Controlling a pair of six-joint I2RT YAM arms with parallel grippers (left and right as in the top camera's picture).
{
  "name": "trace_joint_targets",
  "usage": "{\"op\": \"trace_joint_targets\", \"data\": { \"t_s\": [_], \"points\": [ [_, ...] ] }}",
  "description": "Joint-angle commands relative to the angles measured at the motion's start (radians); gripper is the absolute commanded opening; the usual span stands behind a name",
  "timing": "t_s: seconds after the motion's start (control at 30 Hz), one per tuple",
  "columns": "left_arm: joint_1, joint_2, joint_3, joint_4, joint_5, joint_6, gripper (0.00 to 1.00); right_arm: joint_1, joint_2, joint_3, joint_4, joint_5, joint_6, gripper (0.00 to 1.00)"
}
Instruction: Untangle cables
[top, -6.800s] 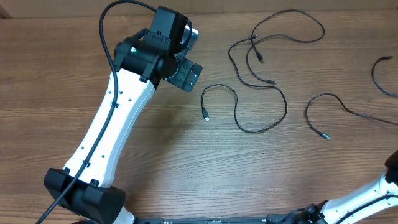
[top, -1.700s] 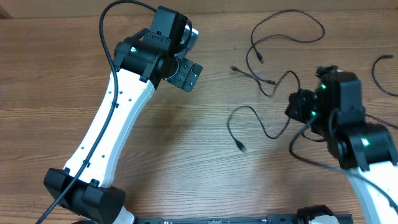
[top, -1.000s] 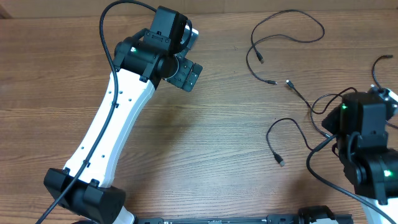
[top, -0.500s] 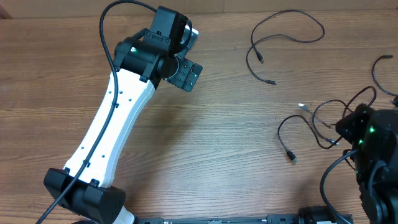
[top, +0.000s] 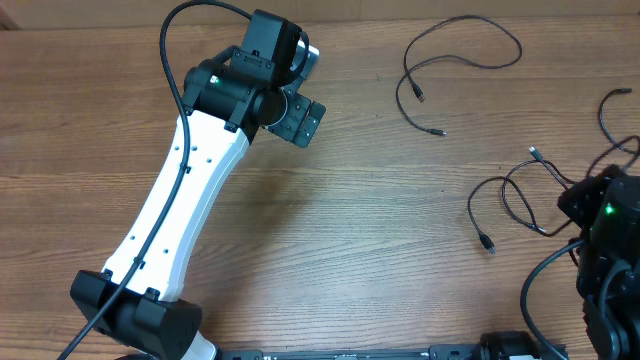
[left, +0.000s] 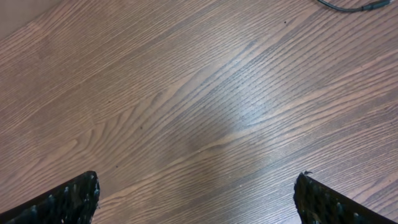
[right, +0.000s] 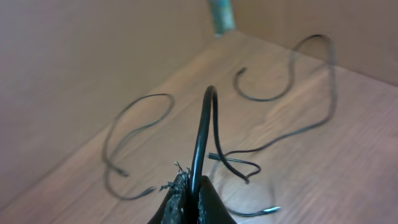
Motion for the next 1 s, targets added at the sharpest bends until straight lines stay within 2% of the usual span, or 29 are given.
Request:
{"op": "trace_joint_targets", "data": {
  "t_s": [0.0,0.3,0.67,0.97],
  "points": [
    [0.005,0.003,-0.002,0.004,0.009,-0.014,1.0,-0.057,-0.002,0.031,-0.016,0.047,-0.007,0.04],
    [0.005,0.003,-0.002,0.004,0.009,-0.014,1.0,-0.275,0.066,0.023,-0.06,-0.049,-0.008,0.04],
    [0.005,0.003,-0.003,0.004,0.009,-0.014,1.0,-0.388,0.271,0.022,0.002,-0.352,-0.139,0.04],
    [0.005,0.003,-0.002,0.004,0.009,-0.014,0.99,-0.533,0.369,0.022,0.072,-0.374,-0.135,0.04]
  ]
}}
